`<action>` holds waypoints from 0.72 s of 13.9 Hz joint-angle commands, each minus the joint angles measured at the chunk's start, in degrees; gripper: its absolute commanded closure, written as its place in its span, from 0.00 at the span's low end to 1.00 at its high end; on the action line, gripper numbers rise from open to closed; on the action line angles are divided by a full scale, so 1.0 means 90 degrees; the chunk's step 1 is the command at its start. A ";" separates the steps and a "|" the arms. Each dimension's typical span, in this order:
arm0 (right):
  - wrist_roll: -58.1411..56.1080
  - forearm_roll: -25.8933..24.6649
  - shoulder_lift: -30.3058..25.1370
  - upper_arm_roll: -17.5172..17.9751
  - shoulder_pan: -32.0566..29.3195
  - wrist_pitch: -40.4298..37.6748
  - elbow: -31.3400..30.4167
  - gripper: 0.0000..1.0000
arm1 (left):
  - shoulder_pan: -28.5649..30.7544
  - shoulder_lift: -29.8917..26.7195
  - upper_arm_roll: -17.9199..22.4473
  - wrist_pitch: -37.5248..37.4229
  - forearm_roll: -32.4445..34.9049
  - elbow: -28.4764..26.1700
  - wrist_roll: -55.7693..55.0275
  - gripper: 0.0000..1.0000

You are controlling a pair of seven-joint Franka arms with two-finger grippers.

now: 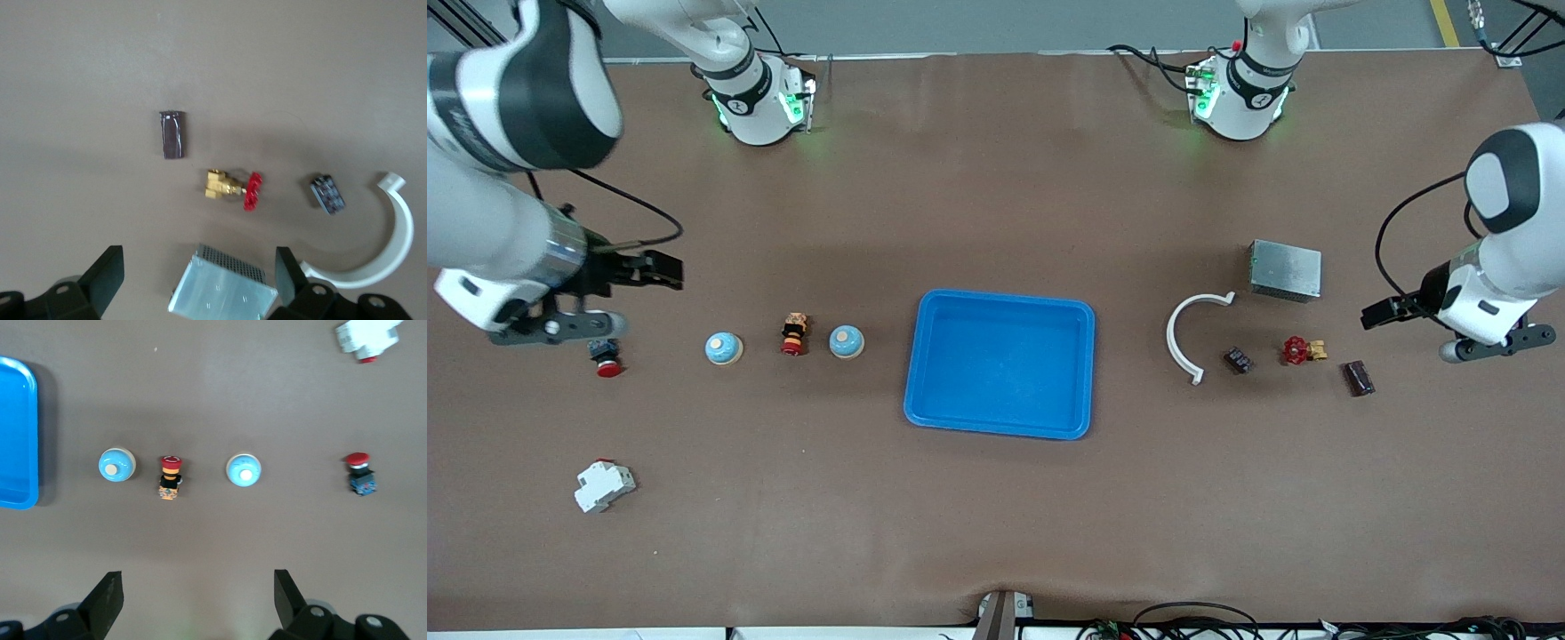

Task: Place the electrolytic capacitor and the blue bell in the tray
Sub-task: 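Grasp the black capacitor with the left gripper while the right gripper reaches the bell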

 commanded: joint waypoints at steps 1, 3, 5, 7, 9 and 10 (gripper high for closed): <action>0.0054 0.0050 0.0313 -0.0043 0.0089 -0.0025 0.0165 0.00 | 0.0178 0.0551 -0.0040 0.0716 0.0114 0.0001 0.0087 0.00; 0.0587 0.0224 0.0393 -0.0043 0.0139 0.0267 0.0097 0.00 | 0.0198 0.0913 -0.0031 0.1186 0.0124 0.0001 0.0097 0.00; 0.1136 0.0235 0.0402 -0.0043 0.0342 0.0491 -0.0136 0.00 | 0.0247 0.1177 -0.0040 0.1606 0.0706 -0.0008 0.0087 0.00; 0.1584 0.0225 0.0373 -0.0043 0.0578 0.1085 -0.0643 0.00 | 0.0402 0.1421 -0.0050 0.1920 0.0817 -0.0009 0.0077 0.00; 0.1645 0.0255 0.0334 -0.0033 0.0646 0.1506 -0.1054 0.00 | 0.0432 0.1675 -0.0040 0.2280 0.0827 -0.0028 0.0077 0.00; 0.1645 0.0322 0.0315 -0.0033 0.0724 0.1673 -0.1239 0.00 | 0.0481 0.1754 -0.0040 0.2475 0.0827 -0.0105 0.0077 0.01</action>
